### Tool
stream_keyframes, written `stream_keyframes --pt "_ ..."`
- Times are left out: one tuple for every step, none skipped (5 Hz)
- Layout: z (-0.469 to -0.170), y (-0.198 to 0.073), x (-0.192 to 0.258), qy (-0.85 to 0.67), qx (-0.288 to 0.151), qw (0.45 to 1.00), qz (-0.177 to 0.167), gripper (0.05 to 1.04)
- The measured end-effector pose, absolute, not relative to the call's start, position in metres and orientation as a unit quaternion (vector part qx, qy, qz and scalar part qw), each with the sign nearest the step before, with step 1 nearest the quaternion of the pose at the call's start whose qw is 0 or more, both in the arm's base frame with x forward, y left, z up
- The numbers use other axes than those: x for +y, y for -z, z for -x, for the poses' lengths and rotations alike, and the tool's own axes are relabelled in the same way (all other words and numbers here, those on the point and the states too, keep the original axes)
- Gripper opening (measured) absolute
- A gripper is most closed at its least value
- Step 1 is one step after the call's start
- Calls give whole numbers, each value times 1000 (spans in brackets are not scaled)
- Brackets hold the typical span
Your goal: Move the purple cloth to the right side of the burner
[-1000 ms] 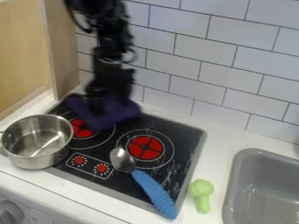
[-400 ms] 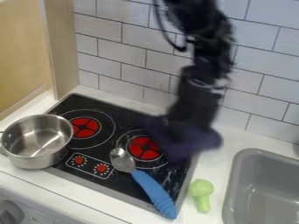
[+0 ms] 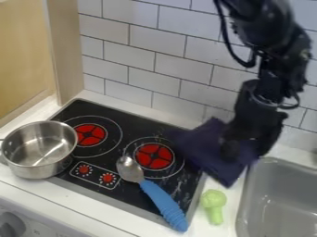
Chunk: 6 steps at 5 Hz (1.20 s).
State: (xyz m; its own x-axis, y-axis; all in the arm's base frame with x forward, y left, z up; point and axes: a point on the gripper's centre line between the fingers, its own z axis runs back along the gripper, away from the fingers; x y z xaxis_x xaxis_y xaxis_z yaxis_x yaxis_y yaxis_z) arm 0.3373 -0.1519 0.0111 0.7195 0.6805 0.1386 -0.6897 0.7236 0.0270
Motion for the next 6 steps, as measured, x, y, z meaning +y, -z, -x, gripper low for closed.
stream_keyframes --pt "-339 -12 -152 -372 -61 926 -35 999" --pt "-338 -12 -145 -376 -61 924 -35 999" --pt "-336 -23 -144 -380 -66 923 -23 999" --pt "-336 -36 -140 -386 -76 919 -12 999" --pt "-331 -52 -133 -391 -89 916 -15 999" --pt "-326 -72 -126 -401 -111 909 -12 999"
